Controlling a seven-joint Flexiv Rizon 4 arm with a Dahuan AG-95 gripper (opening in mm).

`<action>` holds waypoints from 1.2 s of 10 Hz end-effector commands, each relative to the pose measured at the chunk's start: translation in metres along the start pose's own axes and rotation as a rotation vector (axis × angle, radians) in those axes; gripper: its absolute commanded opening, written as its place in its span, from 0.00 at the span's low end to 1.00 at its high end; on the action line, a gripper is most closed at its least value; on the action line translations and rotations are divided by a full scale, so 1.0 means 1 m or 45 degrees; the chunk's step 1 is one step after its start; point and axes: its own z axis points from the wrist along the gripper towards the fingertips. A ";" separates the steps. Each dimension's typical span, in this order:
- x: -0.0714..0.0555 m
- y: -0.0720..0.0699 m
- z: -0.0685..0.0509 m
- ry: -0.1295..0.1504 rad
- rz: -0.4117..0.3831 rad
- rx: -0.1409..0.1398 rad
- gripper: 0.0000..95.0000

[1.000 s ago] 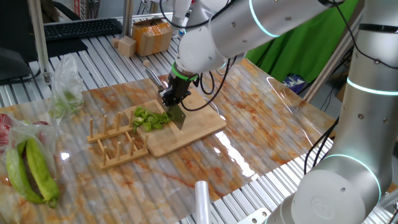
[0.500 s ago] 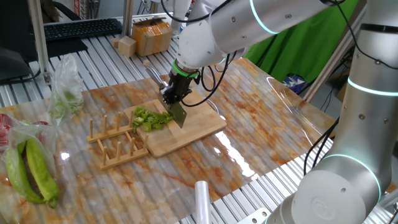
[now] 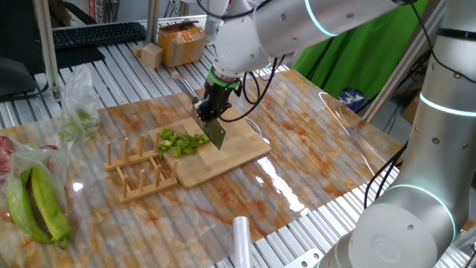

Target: Chop the chili peppers

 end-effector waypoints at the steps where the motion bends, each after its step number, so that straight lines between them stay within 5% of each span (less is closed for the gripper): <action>1: 0.000 -0.004 0.000 -0.015 -0.034 0.039 0.00; 8: 0.000 -0.011 0.005 -0.014 -0.057 0.040 0.00; 12: 0.004 -0.009 0.040 -0.065 -0.054 0.015 0.00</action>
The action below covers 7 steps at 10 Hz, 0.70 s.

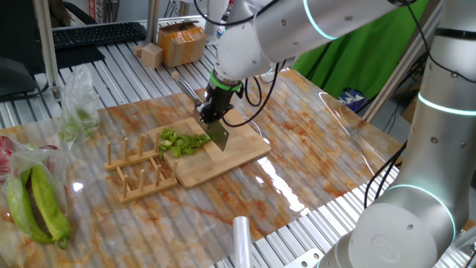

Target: Chop the chili peppers

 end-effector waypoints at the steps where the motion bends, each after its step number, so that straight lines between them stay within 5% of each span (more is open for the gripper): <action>1: 0.003 0.003 0.019 -0.017 0.011 -0.008 0.00; 7: 0.007 0.003 0.017 -0.017 0.034 -0.027 0.00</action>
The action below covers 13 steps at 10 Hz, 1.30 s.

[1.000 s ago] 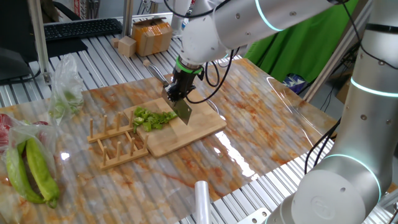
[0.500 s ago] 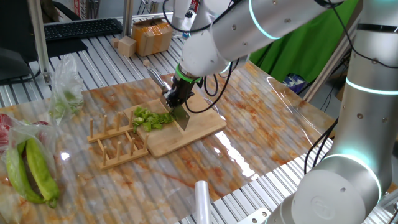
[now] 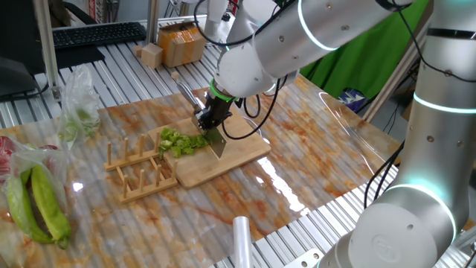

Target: Chop the chili peppers

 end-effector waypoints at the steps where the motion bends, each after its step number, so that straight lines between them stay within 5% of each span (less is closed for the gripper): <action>1: 0.003 0.001 0.011 -0.001 0.005 0.008 0.00; 3: 0.008 0.002 0.011 -0.008 -0.006 0.035 0.00; 4: 0.008 0.001 0.011 -0.013 0.016 0.007 0.00; 8: -0.003 0.007 0.007 -0.009 0.019 0.000 0.00; 11: 0.012 0.006 0.003 -0.011 0.011 0.025 0.00; 13: 0.002 0.006 0.001 -0.023 -0.006 0.022 0.00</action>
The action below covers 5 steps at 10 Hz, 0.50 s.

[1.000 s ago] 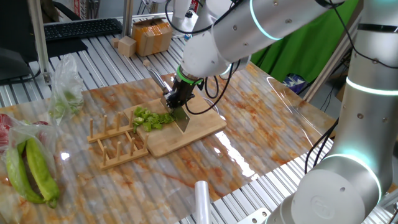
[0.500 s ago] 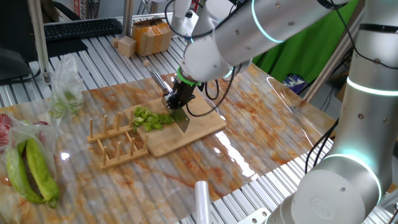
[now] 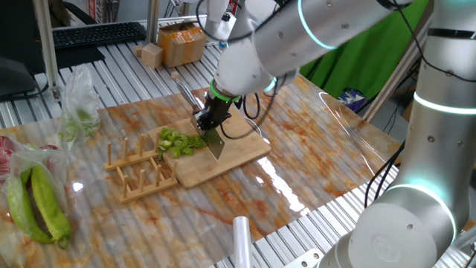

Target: Chop the chili peppers

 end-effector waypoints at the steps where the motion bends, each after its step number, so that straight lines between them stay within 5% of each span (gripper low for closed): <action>1: -0.015 -0.001 0.003 0.006 -0.024 -0.024 0.00; 5: -0.015 -0.002 -0.003 0.028 -0.024 0.002 0.00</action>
